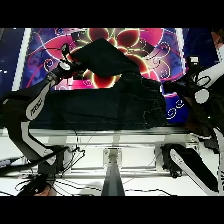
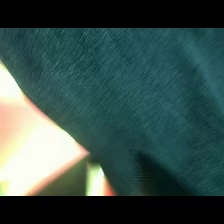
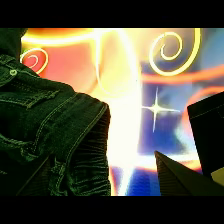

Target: Fold the clothes and pants, and hang the long-sleeved shirts on hangers.

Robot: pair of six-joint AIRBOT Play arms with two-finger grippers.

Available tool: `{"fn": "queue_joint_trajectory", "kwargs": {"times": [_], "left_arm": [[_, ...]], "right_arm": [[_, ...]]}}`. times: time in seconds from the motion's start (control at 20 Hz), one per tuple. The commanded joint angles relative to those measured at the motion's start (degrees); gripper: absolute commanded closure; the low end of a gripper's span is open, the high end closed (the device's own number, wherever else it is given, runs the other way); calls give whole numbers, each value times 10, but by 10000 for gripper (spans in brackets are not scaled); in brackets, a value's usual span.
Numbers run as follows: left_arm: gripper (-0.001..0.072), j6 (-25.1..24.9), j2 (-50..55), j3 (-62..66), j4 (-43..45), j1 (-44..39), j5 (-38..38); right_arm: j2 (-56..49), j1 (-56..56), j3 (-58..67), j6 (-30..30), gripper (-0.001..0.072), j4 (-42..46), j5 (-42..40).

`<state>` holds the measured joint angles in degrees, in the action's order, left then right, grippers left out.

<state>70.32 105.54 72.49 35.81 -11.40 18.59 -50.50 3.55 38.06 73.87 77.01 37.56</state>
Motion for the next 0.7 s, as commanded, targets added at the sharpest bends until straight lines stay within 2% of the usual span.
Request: {"fn": "queue_joint_trajectory", "kwargs": {"times": [0.0, 0.3, 0.5, 0.65], "left_arm": [[685, -2, 2, 3, 12, -6, -16], [692, -3, -31, 4, 31, 2, -2], [692, -2, -132, 4, 198, 17, 45], [692, -2, -240, 4, 323, 22, 109]], "right_arm": [[0, 0, 0, 0, 17, 0, -1], [0, 0, 0, 0, 17, 0, -1], [0, 0, 0, 0, 17, 0, -1], [0, 0, 0, 0, 18, 0, -1]]}}
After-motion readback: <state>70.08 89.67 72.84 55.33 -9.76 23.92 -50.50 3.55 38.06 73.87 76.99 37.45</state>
